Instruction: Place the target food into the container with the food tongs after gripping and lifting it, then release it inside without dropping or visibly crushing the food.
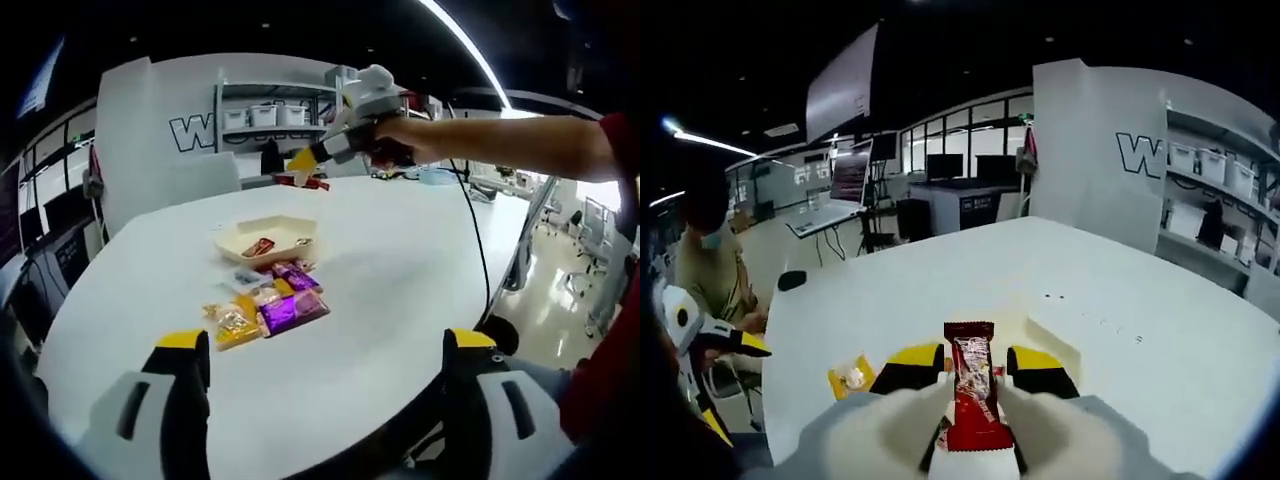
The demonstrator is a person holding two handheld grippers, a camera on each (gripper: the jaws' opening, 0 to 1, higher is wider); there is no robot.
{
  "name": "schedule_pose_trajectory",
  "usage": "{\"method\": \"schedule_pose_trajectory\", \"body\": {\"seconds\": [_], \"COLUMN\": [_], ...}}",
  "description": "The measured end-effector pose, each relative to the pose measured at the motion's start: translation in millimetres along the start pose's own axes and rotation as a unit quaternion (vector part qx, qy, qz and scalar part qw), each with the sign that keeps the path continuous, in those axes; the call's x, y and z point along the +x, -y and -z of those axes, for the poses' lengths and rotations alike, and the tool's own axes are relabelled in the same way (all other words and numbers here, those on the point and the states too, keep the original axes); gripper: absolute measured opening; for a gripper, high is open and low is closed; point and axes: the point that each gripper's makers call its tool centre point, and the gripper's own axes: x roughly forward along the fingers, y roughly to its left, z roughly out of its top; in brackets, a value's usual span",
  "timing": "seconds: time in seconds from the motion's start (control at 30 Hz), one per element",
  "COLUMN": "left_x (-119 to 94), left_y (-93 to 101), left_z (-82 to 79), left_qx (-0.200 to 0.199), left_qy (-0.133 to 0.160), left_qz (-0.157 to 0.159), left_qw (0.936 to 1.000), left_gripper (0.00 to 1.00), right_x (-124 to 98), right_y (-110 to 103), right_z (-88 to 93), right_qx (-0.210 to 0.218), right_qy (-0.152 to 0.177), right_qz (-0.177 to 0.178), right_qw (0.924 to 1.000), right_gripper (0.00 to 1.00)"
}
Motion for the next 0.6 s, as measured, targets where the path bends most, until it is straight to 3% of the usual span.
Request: {"method": "schedule_pose_trajectory", "body": {"seconds": [0.6], "left_x": [-8.2], "left_y": [-13.8], "left_z": [-0.1], "left_qx": [-0.003], "left_qy": [0.003], "left_qz": [-0.018], "left_qw": [0.9998], "left_gripper": [0.94], "right_x": [17.8], "right_y": [8.0], "right_z": [-14.2], "right_qx": [-0.013], "right_qy": [0.019], "right_qz": [0.014], "right_qw": [0.9996], "right_gripper": [0.20]}}
